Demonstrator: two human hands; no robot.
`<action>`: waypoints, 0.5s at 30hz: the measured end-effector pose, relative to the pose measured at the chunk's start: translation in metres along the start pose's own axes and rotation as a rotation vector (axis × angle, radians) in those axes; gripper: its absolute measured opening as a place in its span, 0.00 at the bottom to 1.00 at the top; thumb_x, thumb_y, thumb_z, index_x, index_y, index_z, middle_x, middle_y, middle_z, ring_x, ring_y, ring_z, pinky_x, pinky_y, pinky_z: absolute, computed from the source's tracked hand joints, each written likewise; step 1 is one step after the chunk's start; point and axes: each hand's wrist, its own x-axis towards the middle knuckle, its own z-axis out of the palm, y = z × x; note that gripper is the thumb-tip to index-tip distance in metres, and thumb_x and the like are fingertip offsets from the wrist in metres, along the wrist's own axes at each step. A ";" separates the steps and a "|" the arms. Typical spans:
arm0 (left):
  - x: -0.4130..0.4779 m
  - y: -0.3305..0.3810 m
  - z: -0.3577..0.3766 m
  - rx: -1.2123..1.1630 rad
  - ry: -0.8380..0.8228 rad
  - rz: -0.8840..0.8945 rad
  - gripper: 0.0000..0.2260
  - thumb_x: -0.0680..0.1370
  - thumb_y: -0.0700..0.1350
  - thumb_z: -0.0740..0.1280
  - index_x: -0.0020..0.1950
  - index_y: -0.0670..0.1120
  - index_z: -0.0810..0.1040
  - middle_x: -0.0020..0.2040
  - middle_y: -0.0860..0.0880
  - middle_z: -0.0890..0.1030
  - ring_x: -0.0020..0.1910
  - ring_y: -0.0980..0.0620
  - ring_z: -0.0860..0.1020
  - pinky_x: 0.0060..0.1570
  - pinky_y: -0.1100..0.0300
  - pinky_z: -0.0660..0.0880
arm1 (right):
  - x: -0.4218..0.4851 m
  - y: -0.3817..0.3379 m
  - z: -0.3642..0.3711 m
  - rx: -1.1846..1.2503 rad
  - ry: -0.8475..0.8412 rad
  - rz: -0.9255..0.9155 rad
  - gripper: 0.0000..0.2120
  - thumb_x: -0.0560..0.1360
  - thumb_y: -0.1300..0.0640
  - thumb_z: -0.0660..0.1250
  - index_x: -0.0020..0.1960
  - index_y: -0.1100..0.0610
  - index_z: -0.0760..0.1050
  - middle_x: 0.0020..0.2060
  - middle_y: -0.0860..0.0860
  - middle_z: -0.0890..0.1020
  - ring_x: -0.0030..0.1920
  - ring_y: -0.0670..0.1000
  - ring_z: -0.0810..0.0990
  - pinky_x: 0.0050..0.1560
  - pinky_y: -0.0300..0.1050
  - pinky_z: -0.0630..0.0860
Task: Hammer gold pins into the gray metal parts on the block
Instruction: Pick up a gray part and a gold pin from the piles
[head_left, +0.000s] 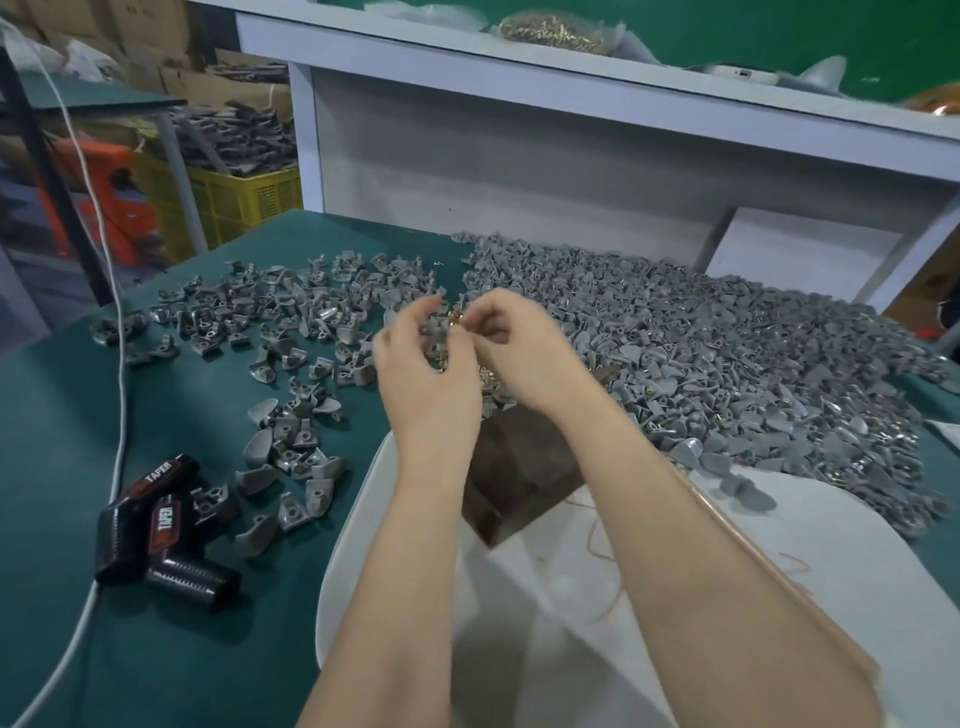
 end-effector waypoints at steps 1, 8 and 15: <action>0.000 -0.001 0.001 0.023 -0.050 0.000 0.10 0.78 0.42 0.63 0.59 0.51 0.75 0.60 0.50 0.74 0.49 0.60 0.75 0.58 0.60 0.72 | -0.005 0.004 -0.008 0.025 0.039 -0.012 0.08 0.76 0.61 0.66 0.54 0.61 0.74 0.48 0.56 0.80 0.44 0.48 0.75 0.51 0.43 0.73; -0.004 -0.002 0.006 -0.025 -0.202 0.024 0.07 0.77 0.38 0.66 0.51 0.50 0.78 0.45 0.57 0.80 0.43 0.66 0.77 0.47 0.74 0.73 | -0.029 0.018 -0.029 0.044 0.157 -0.055 0.05 0.75 0.63 0.67 0.46 0.55 0.74 0.42 0.49 0.80 0.44 0.48 0.79 0.48 0.40 0.77; 0.003 -0.002 -0.001 -0.261 0.111 -0.062 0.08 0.76 0.39 0.68 0.50 0.52 0.78 0.49 0.52 0.81 0.45 0.61 0.79 0.45 0.71 0.74 | -0.015 0.024 -0.016 -0.068 0.189 0.031 0.05 0.75 0.59 0.66 0.49 0.50 0.76 0.45 0.45 0.80 0.46 0.45 0.79 0.50 0.38 0.75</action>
